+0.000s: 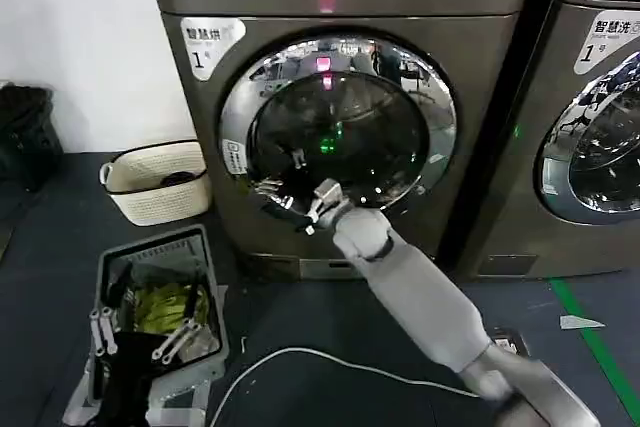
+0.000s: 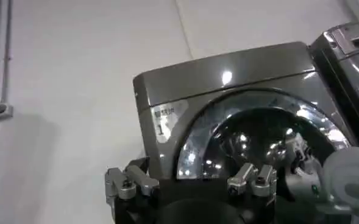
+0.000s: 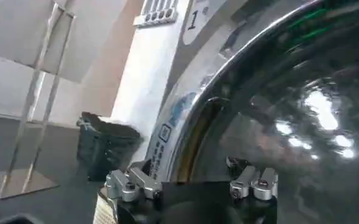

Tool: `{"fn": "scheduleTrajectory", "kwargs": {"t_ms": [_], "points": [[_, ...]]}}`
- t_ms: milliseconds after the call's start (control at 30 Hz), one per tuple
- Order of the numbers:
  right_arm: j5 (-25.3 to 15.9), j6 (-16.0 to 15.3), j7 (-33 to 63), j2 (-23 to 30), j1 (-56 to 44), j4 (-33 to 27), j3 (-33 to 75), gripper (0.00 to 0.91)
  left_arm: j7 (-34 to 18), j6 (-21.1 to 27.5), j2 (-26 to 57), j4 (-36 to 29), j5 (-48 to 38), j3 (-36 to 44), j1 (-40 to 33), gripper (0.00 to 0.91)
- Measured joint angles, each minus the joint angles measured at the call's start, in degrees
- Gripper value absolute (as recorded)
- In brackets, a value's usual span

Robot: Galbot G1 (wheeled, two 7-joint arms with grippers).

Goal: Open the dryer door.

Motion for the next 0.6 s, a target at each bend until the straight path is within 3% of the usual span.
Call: {"fn": "scheduleTrajectory", "kwargs": {"t_ms": [600], "points": [[0.89,2.15,-4.22,3.97,4.80,-8.00,-1.66,0.907,0.10,-0.33,-0.22,-1.12,-0.03,-0.72,1.42,0.907]]}}
